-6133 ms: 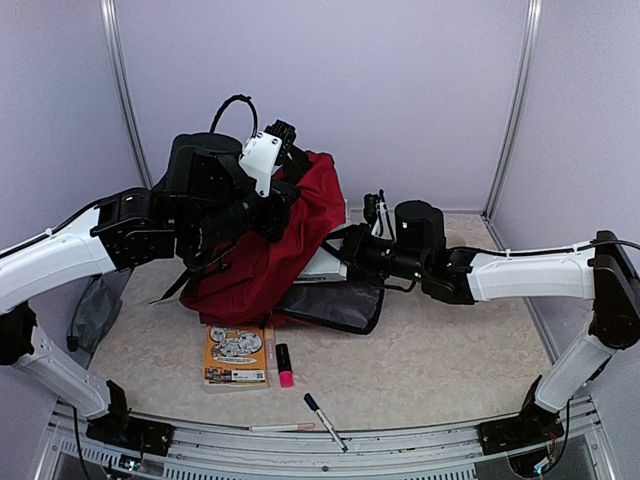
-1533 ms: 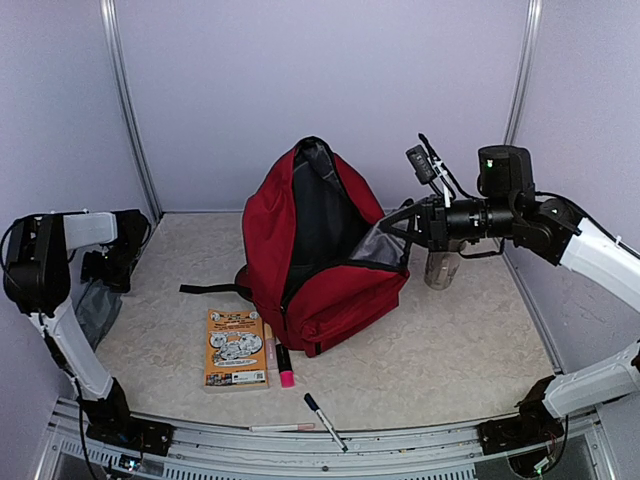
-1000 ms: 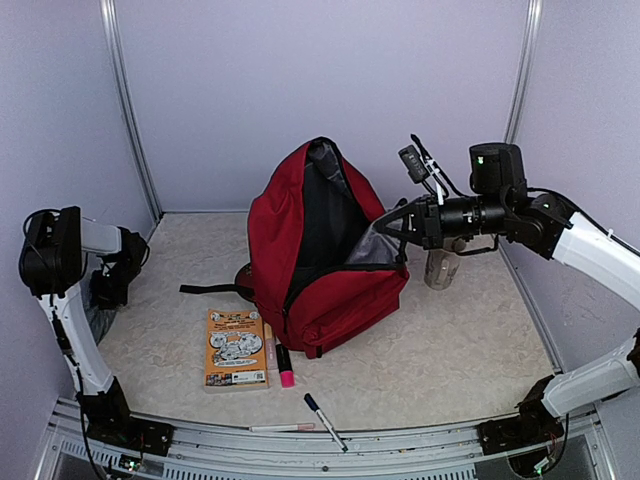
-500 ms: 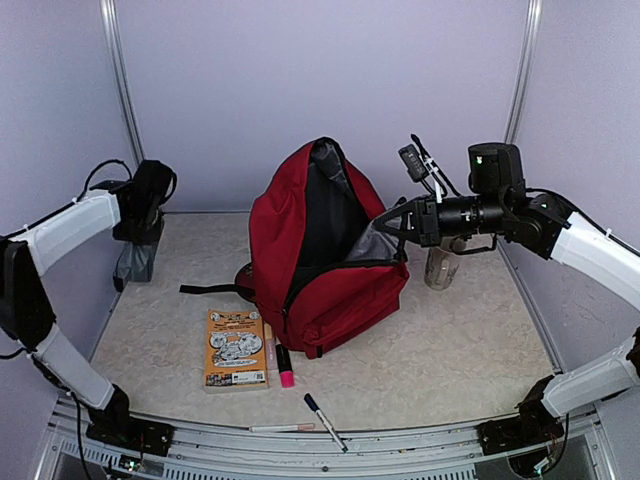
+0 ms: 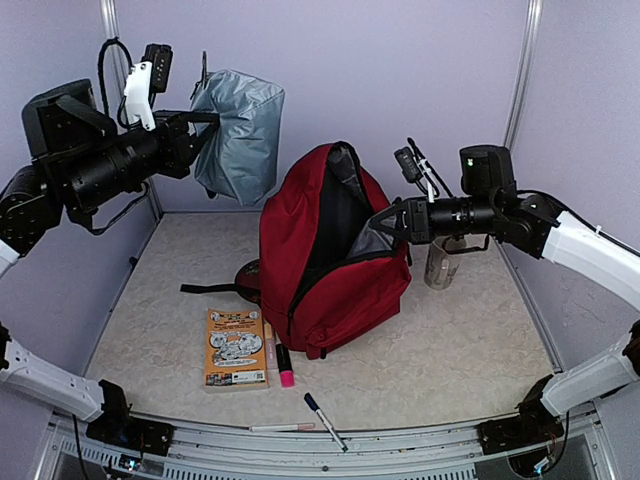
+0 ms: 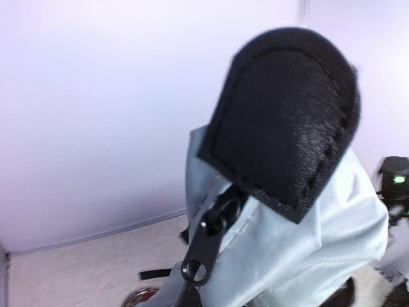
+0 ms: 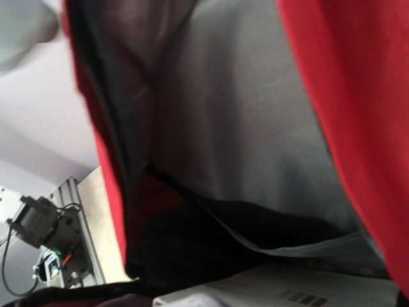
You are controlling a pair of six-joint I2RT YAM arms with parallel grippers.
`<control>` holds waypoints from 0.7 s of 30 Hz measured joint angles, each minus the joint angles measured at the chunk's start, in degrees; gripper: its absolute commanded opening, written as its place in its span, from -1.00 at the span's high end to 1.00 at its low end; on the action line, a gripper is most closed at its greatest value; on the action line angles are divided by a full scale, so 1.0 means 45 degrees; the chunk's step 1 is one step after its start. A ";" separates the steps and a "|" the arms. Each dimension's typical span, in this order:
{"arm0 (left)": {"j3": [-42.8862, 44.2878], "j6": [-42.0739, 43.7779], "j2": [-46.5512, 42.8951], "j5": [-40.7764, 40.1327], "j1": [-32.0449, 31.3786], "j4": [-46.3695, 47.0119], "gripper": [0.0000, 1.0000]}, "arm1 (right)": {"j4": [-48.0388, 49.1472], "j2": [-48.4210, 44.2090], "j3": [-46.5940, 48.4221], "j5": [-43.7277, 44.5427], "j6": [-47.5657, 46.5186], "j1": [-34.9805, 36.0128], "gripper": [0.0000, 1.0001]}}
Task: Pack the student bag
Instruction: Place the pencil case in the largest pocket of the bag.
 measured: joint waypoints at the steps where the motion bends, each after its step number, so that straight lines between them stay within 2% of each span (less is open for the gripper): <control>1: -0.0005 0.0097 -0.0112 0.0520 -0.0437 0.0389 1.00 | 0.0005 0.0010 -0.0024 0.0092 0.0034 0.0000 1.00; 5: -0.0005 0.0141 0.0024 0.2574 -0.1423 0.1651 1.00 | 0.0121 0.0010 -0.0151 0.0257 0.0238 0.0000 1.00; 9: 0.0000 -0.0160 0.1190 0.3711 -0.1472 0.2788 1.00 | 0.0151 0.0010 -0.0194 0.0359 0.0364 0.0000 1.00; 16: -0.0199 -0.1914 0.3905 0.5377 -0.0350 0.3944 1.00 | 0.0185 0.0010 -0.0194 0.0427 0.0563 0.0000 1.00; 21: -0.0928 -0.3604 0.4250 0.5353 0.0393 0.4420 1.00 | 0.0189 -0.0087 -0.0194 0.0534 0.0661 0.0000 1.00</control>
